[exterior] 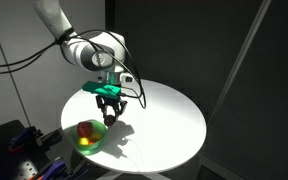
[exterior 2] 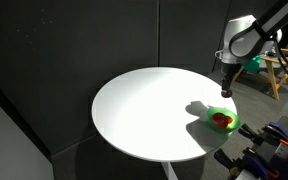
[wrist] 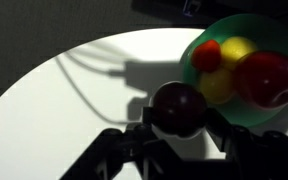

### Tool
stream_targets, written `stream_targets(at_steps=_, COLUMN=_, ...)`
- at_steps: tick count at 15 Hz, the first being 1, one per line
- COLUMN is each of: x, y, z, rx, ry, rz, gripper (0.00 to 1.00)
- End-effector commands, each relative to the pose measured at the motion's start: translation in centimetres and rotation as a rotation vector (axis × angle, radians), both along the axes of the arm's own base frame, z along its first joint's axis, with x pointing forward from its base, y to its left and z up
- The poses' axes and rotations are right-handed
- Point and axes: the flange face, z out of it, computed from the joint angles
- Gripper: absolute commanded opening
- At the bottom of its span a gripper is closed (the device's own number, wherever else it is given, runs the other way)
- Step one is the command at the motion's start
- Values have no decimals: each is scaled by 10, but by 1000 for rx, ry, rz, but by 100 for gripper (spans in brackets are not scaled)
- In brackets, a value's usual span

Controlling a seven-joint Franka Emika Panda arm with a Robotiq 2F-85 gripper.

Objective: Put the plum in the bowl

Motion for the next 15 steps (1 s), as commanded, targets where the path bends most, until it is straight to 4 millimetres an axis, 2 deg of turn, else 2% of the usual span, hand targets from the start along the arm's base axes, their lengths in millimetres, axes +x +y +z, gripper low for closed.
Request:
stream_targets(at_steps=1, x=-22, y=15, z=8, rx=-10, ry=-38, rz=51, gripper=33)
stream_targets(at_steps=8, x=-51, y=37, z=-7, rx=23, ry=-90, rz=68, gripper=33)
stream_targets(at_steps=15, x=-68, y=47, z=-22, rx=41, ry=-136, rz=74, gripper=33)
